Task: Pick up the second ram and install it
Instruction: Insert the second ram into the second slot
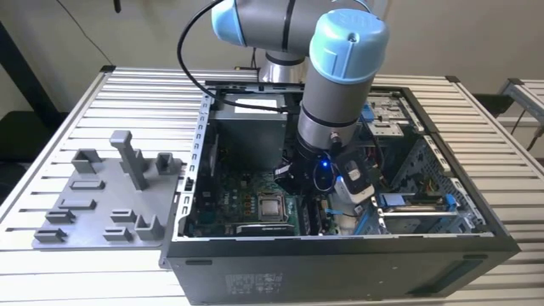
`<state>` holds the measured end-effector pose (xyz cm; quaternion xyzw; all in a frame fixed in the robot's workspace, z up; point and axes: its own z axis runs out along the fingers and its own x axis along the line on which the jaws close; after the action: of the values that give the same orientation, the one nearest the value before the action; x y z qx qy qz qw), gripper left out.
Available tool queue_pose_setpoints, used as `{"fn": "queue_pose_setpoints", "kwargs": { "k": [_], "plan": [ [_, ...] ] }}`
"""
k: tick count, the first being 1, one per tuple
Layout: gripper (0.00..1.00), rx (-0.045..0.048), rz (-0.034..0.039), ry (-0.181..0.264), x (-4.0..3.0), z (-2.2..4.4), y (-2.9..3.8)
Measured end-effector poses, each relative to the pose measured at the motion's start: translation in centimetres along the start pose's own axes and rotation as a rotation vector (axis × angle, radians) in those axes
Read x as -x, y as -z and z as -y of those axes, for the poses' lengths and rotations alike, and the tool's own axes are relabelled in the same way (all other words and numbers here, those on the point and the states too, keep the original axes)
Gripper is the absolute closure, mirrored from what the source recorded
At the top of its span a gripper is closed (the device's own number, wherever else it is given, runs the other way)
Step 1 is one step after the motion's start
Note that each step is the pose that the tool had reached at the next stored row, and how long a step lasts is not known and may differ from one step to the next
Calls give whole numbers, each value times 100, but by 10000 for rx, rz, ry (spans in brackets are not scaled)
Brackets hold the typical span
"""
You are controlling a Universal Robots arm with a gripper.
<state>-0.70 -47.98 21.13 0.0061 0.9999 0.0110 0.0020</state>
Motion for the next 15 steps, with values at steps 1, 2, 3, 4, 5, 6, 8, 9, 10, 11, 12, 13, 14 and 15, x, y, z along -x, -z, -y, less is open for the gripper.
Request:
{"fn": "queue_pose_setpoints", "kwargs": {
  "k": [1, 2, 3, 4, 5, 6, 8, 9, 10, 11, 12, 13, 14, 15],
  "plan": [
    [86, 0, 0, 0, 0, 0, 0],
    [86, -1, 0, -1, 0, 0, 0],
    [86, 0, 0, 0, 0, 0, -1],
    [86, 0, 0, 0, 0, 0, -1],
    [86, 1, 0, 0, 0, 0, -1],
    [86, 0, 0, 0, 0, 0, -1],
    [86, -6, 0, -1, 0, 1, -1],
    [85, -2, 0, 0, 0, 1, -2],
    [78, -1, 0, 0, 0, 1, -2],
    [78, -3, -1, -1, 0, 0, 4],
    [78, -6, -8, -5, -1, 0, 17],
    [78, -1, -9, -9, -1, -1, 34],
    [78, -2, -13, -13, -1, -1, 68],
    [78, -2, -16, -18, 0, -3, 111]
  ]
}}
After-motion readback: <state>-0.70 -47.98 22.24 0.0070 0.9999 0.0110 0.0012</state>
